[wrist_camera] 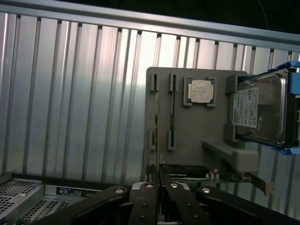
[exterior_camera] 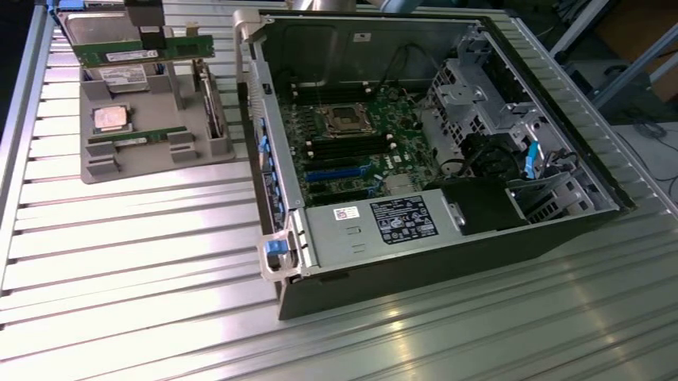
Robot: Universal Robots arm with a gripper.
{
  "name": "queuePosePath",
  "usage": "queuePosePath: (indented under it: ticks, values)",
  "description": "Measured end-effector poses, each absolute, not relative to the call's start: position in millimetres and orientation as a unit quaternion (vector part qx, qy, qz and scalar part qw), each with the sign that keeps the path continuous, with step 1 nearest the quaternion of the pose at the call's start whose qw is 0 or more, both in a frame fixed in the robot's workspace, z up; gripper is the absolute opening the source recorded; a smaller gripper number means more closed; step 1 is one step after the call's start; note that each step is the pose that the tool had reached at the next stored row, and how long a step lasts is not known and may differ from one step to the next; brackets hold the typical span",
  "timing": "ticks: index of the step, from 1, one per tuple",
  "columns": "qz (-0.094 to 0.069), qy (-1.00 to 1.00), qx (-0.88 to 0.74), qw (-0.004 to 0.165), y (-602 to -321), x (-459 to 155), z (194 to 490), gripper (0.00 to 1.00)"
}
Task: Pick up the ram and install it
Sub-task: 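Pick up the ram and move it above insertion slot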
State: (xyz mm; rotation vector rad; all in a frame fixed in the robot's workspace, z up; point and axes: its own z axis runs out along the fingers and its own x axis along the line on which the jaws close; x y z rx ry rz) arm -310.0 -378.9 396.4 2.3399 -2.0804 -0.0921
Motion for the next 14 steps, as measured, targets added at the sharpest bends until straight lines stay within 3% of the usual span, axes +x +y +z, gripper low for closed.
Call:
queuePosePath:
  ticks: [14]
  values:
    - [-0.029, -0.664, 0.747, 0.005, -379, -294, 396, 0.12]
